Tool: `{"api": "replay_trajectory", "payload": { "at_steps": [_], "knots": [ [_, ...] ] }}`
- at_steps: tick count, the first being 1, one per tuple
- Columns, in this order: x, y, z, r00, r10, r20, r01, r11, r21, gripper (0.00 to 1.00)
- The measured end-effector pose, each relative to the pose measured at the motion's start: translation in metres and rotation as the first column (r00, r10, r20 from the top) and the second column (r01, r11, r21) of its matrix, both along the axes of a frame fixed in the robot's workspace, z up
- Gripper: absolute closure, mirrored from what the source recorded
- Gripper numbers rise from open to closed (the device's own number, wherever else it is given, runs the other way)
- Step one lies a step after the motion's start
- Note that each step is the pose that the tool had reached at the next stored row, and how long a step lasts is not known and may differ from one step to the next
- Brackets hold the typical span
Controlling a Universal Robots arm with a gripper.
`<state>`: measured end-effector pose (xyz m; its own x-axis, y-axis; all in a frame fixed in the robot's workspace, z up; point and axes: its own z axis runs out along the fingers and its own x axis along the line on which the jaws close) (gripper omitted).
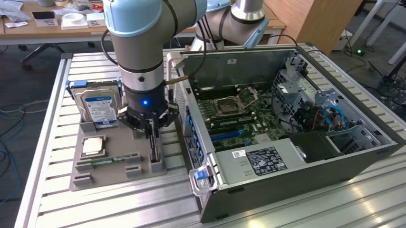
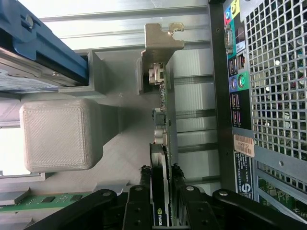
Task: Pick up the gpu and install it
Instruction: 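Pick up the gpu and move the gpu toward the slot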
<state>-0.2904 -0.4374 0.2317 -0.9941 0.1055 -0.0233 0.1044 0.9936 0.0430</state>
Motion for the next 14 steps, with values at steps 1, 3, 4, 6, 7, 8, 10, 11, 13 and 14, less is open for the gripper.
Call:
{"api": "replay_trajectory", "payload": {
  "at_steps": [1, 3, 4, 6, 7, 8, 10, 11, 13, 14],
  "knots": [
    [0.0, 0.0, 0.0, 1.0, 0.0, 0.0001, 0.0, 1.0, 0.0, 0.71],
    [0.0, 0.0, 0.0, 1.0, 0.0, 0.0002, 0.0, 1.0, -0.0001, 0.74],
    [0.0, 0.0, 0.0, 1.0, 0.0, 0.0002, 0.0, 1.0, -0.0001, 0.74],
    [0.0, 0.0, 0.0, 1.0, 0.0, 0.0002, 0.0, 1.0, 0.0, 0.74],
    [0.0, 0.0, 0.0, 1.0, 0.0, 0.0002, 0.0, 1.0, 0.0, 0.74],
    [0.0, 0.0, 0.0, 1.0, 0.0, 0.0002, 0.0, 1.0, 0.0, 0.74],
    [0.0, 0.0, 0.0, 1.0, 0.0, 0.0002, 0.0, 1.0, 0.0, 0.74],
    [0.0, 0.0, 0.0, 1.0, 0.0, 0.0002, 0.0, 1.0, 0.0, 0.74],
    [0.0001, 0.0, -0.0001, 1.0, 0.001, 0.0001, -0.001, 1.0, 0.0, 0.74],
    [0.0001, 0.0, -0.0002, 1.0, 0.006, 0.0, -0.006, 1.0, 0.0, 0.74]
  ]
}}
